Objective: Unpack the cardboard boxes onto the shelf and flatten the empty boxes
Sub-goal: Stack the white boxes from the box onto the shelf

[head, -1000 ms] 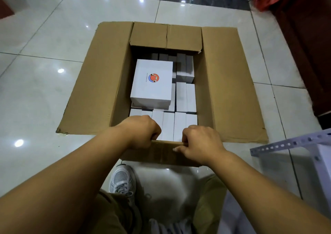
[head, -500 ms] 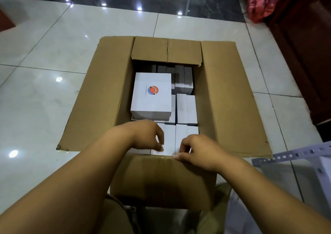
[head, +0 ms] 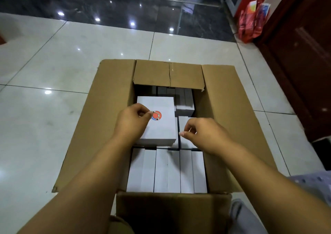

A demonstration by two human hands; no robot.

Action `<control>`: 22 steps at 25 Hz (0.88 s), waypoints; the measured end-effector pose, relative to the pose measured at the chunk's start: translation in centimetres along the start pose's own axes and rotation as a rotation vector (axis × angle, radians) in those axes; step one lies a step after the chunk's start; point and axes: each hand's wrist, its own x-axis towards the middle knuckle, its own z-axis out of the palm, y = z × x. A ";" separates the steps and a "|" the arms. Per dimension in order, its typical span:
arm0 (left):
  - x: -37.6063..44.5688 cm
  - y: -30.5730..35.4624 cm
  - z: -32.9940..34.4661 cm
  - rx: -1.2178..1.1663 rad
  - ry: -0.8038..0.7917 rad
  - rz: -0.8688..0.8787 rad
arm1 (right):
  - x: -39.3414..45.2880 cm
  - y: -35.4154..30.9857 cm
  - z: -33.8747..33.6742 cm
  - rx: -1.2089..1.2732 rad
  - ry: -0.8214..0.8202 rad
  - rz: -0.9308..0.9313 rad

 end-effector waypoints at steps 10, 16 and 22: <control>6.6 -2.5 -1.9 0.287 0.124 0.103 | 8.9 -3.6 -1.1 -0.065 0.259 -0.002; 10.5 -2.8 -1.5 0.603 0.141 0.060 | 15.2 -3.4 -1.0 -0.287 0.306 -0.038; 12.5 -2.7 -0.7 0.642 0.132 0.029 | 18.6 -2.1 -1.0 -0.348 0.308 -0.079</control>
